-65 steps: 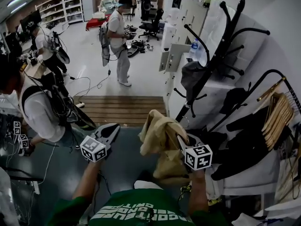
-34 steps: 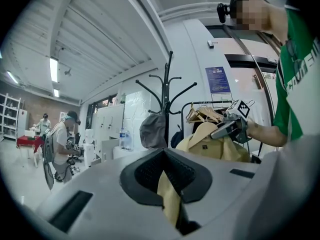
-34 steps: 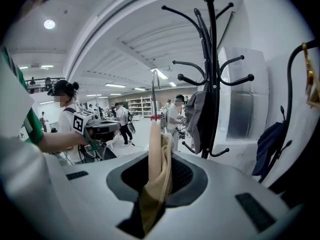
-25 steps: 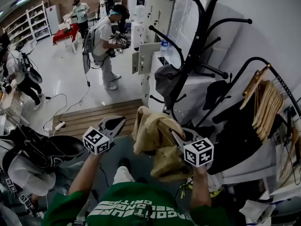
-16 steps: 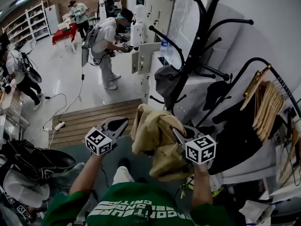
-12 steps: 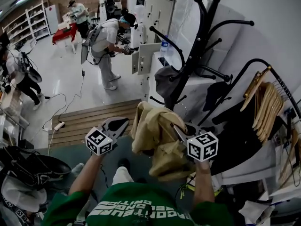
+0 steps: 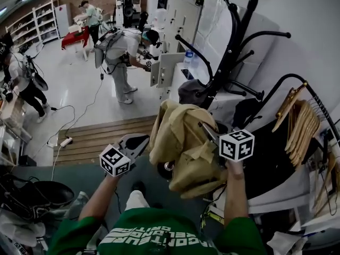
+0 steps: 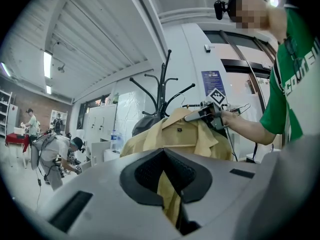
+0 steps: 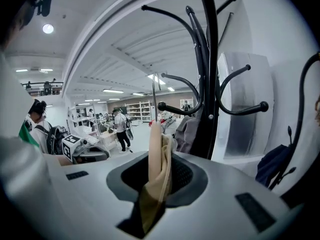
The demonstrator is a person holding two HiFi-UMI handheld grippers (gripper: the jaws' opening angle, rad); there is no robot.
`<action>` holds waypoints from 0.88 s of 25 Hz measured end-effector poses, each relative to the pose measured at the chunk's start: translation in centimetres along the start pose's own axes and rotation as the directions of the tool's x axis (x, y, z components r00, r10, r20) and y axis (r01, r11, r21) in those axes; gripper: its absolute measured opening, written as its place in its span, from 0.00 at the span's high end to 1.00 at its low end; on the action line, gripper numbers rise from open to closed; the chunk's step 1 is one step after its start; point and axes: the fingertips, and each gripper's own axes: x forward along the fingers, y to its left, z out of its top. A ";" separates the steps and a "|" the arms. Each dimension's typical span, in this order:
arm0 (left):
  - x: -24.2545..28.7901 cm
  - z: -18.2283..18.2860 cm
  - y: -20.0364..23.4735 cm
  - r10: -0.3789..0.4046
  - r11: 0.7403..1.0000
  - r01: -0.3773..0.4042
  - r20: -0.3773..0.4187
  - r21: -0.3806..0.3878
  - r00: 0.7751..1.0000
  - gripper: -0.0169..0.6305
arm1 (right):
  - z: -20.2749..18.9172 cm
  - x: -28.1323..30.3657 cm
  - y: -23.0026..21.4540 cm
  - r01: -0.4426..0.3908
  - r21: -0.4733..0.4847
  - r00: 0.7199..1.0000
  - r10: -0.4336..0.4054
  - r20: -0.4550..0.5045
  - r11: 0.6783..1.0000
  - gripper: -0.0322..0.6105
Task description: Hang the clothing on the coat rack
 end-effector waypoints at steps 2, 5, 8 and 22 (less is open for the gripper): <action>0.0 0.0 0.0 -0.001 1.000 0.001 0.001 -0.002 1.000 0.97 | 0.7 0.7 -0.5 0.006 -0.005 1.000 -0.006 0.001 1.000 0.84; -0.1 -0.1 0.1 0.000 1.000 0.000 0.000 -0.004 1.000 0.97 | 1.3 1.6 -1.2 0.015 -0.007 1.000 -0.015 0.001 1.000 0.84; -0.2 -0.2 0.4 0.005 1.000 -0.005 0.000 -0.005 1.000 0.97 | 1.4 2.5 -1.9 0.029 -0.004 1.000 -0.029 -0.004 1.000 0.84; -1.6 -0.8 1.7 0.034 0.999 -0.034 0.001 -0.023 0.999 0.97 | -0.8 6.2 -3.1 0.056 0.024 0.996 -0.054 -0.076 0.998 0.84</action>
